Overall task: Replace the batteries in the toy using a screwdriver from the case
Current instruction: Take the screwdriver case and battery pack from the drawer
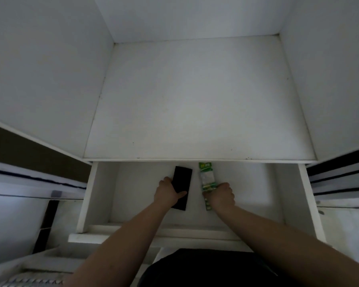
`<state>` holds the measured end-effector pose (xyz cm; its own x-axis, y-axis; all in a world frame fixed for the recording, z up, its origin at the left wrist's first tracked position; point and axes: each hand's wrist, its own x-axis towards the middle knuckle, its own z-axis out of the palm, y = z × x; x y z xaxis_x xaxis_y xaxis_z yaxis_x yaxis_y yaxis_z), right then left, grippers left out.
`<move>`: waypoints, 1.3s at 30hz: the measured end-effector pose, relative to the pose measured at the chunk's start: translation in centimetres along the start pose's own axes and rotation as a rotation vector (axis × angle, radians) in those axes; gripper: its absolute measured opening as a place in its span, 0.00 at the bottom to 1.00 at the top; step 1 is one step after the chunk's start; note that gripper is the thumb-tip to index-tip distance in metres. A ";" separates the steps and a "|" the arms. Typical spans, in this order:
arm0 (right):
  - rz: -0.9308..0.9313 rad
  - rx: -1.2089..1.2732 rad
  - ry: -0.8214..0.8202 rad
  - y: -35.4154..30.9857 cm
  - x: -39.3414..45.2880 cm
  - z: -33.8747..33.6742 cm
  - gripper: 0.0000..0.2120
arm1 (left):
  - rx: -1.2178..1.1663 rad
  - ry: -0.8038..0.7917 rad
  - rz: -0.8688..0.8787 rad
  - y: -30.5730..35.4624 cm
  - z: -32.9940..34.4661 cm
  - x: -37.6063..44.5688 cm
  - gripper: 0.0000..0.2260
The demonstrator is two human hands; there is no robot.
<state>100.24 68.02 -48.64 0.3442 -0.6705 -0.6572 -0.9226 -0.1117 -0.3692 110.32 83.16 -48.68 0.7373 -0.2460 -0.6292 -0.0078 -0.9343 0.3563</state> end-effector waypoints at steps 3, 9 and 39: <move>-0.074 0.124 -0.068 0.4 -0.1 -0.5 0.28 | -0.047 0.002 0.018 0.1 0.0 -0.5 0.32; -0.169 0.025 -0.187 0.8 0.1 -2.2 0.26 | -0.071 -0.073 0.029 -0.2 0.3 -1.1 0.29; -0.112 0.610 -0.376 -0.8 -9.0 -5.1 0.21 | -0.452 -0.306 0.275 -1.3 -7.8 -8.3 0.14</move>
<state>96.95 70.46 -39.09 0.5690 -0.3689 -0.7349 -0.6548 0.3373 -0.6763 109.49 88.45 -38.50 0.5210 -0.5884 -0.6184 0.1667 -0.6403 0.7498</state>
